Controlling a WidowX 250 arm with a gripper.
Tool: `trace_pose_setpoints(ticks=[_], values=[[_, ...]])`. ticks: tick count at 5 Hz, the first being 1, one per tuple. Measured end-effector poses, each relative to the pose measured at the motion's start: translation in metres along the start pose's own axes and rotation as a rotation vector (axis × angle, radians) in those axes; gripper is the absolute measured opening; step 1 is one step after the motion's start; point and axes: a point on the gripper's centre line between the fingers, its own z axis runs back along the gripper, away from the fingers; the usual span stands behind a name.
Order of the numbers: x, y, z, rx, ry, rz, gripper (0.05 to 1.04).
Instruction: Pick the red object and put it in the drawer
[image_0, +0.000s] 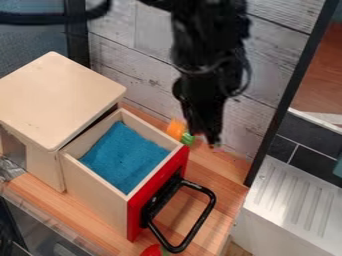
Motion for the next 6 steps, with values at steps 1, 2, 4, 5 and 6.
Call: trace_pose_setpoints(ticks=[1, 2, 4, 5, 6], values=[[-0.013, 0.017, 0.012, 0.017, 0.001, 0.032, 0.254], [-0.032, 0.031, 0.013, 0.004, 0.034, 0.095, 0.254], [-0.070, 0.030, -0.004, -0.045, 0.141, 0.033, 0.254], [-0.083, 0.024, -0.009, -0.062, 0.180, 0.014, 0.254], [-0.099, 0.019, -0.020, -0.108, 0.246, -0.015, 0.308]])
